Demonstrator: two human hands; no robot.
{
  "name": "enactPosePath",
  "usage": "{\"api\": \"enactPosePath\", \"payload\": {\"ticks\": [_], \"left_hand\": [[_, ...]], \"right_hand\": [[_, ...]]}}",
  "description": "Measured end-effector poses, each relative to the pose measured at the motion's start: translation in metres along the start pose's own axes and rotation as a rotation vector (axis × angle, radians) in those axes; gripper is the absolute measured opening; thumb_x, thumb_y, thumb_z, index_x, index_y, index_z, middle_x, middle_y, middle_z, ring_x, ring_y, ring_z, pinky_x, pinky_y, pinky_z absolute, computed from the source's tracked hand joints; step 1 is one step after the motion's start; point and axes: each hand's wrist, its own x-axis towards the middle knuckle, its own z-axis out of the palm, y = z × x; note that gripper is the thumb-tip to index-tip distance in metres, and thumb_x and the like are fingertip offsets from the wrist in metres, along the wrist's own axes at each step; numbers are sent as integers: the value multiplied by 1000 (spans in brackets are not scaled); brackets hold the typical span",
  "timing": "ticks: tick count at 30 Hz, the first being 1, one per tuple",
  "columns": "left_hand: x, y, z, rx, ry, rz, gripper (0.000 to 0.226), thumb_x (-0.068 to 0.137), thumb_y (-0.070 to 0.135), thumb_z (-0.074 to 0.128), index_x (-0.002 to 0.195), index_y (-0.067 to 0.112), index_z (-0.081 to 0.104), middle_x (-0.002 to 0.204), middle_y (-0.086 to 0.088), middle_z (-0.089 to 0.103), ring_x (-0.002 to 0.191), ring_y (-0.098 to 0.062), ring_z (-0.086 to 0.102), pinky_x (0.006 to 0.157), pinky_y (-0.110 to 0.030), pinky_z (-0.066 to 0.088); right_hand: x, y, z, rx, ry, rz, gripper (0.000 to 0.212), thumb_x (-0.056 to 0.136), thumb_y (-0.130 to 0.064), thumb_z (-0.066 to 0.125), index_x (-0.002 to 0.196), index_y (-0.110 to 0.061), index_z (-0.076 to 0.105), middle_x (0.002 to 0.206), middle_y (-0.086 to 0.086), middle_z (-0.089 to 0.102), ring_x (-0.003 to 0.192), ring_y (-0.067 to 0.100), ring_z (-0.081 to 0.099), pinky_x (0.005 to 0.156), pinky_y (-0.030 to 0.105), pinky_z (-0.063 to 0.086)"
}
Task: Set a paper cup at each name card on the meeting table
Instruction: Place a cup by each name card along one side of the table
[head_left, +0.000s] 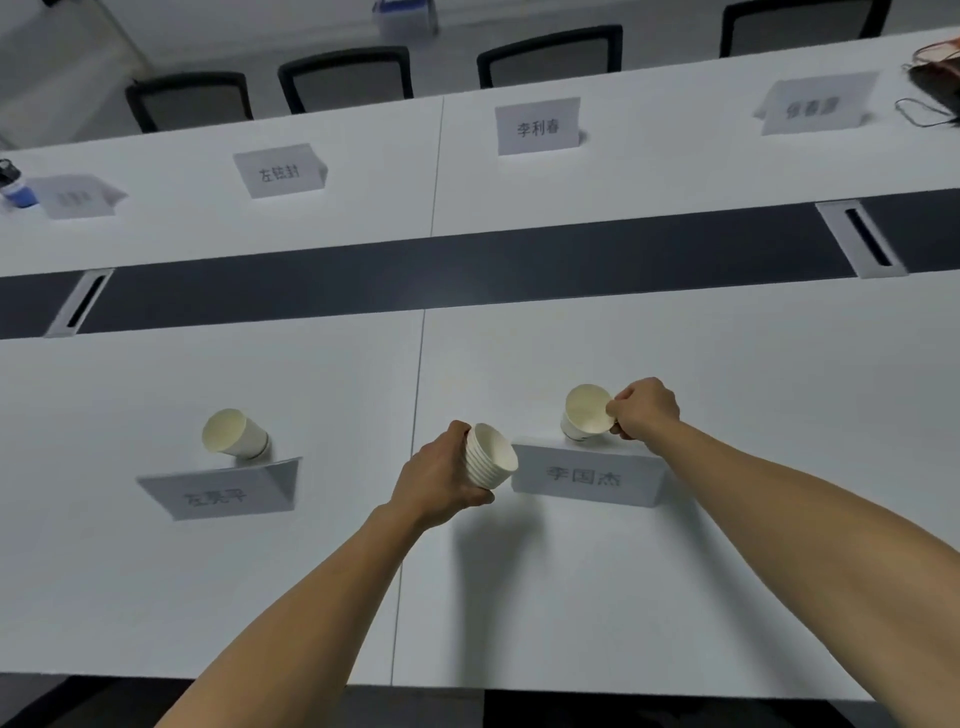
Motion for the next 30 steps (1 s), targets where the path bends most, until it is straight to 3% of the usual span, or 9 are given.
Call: {"api": "enactPosePath", "payload": {"ticks": [9, 15, 19, 24, 30], "left_hand": [[-1, -1, 3, 2, -8, 27, 75, 65, 36, 82, 126, 26, 41, 110, 6, 60, 91, -20, 56, 70, -31, 46], [-3, 18, -8, 46, -7, 122, 76, 64, 37, 84, 126, 27, 40, 113, 6, 60, 94, -21, 58, 77, -38, 52], [-2, 50, -11, 86, -27, 258, 77, 66, 34, 85, 127, 26, 39, 119, 5, 59, 98, -20, 57, 80, -35, 54], [-8, 100, 4, 148, -60, 400, 78, 66, 37, 86, 127, 27, 39, 122, 5, 61, 101, -21, 59, 80, -36, 53], [-37, 170, 44, 171, -78, 534, 72, 66, 35, 85, 122, 25, 41, 111, 7, 61, 92, -20, 56, 69, -33, 47]], "right_hand": [[3, -2, -1, -30, -16, 52, 17, 86, -9, 71, 99, 3, 69, 82, 20, 75, 76, 32, 76, 82, 44, 62], [-29, 1, -30, -167, 38, -51, 21, 85, -15, 66, 97, 1, 70, 88, 16, 76, 82, 31, 75, 78, 41, 61], [-65, 14, -63, -345, 133, -182, 20, 91, -23, 62, 103, -9, 68, 100, 9, 72, 81, 25, 65, 65, 29, 46], [-104, 55, -109, -458, 217, -213, 28, 94, -28, 56, 119, -16, 63, 112, 3, 69, 96, 25, 64, 73, 30, 47], [-142, 119, -171, -479, 312, -198, 29, 95, -29, 54, 121, -17, 62, 116, 3, 69, 101, 25, 64, 74, 29, 43]]}}
